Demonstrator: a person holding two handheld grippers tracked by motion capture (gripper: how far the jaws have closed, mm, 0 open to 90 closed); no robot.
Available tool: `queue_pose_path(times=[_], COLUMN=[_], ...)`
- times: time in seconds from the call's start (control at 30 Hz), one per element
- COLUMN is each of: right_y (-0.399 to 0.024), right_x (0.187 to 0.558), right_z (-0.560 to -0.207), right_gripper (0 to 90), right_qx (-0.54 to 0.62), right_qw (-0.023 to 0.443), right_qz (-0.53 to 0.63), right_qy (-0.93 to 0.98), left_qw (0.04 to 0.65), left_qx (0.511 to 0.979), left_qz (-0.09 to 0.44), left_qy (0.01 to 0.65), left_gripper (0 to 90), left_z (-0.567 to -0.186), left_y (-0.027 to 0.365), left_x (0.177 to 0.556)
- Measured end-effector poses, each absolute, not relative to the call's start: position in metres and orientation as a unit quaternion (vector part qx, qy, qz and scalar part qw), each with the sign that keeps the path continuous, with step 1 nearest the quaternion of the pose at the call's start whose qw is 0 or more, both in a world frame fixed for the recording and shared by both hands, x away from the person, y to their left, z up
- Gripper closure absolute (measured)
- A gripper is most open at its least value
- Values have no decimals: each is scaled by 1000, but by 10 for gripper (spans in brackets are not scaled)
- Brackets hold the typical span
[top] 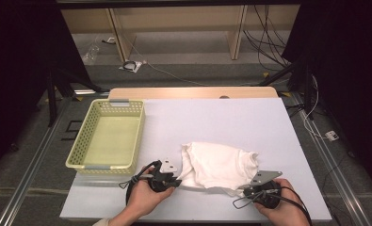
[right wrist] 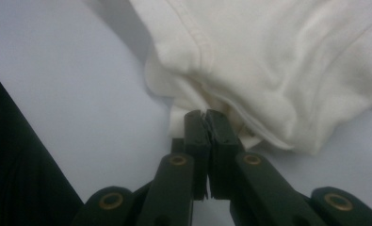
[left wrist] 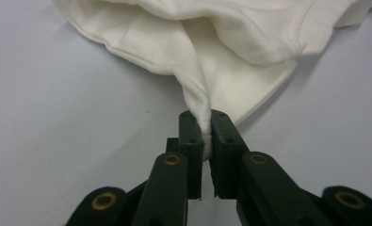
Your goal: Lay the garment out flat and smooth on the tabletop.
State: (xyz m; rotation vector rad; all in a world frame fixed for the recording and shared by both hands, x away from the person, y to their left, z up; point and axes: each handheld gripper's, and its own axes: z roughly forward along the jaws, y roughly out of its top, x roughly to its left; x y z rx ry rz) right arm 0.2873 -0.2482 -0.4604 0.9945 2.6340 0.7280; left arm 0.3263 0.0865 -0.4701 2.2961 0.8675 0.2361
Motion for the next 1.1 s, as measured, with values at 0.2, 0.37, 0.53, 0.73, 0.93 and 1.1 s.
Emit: queue_pose_path(times=[0.2, 0.37, 0.53, 0.73, 0.93, 1.1], right_y=[-252, -250, -239, -234, -233, -235], right_x=[287, 293, 300, 304, 308, 311], right_z=[-451, -447, -457, -462, -467, -468], right_gripper=[757, 647, 557, 502, 598, 789], right_qx=[333, 320, 293, 266, 273, 290], right_qw=[142, 157, 145, 142, 135, 129], right_qz=[289, 315, 309, 306, 308, 312], right_qy=[886, 880, 893, 903, 901, 896], left_qw=[349, 350, 328, 319, 307, 300], left_qx=[878, 890, 912, 918, 926, 931], left_qz=[155, 166, 148, 159, 161, 147], left_qy=[287, 241, 197, 172, 149, 148], left_gripper=[566, 521, 483, 551, 546, 579], left_z=[-459, -453, -463, -467, -471, -476], left_y=[84, 65, 42, 33, 25, 23], left_x=[327, 326, 323, 326, 327, 331])
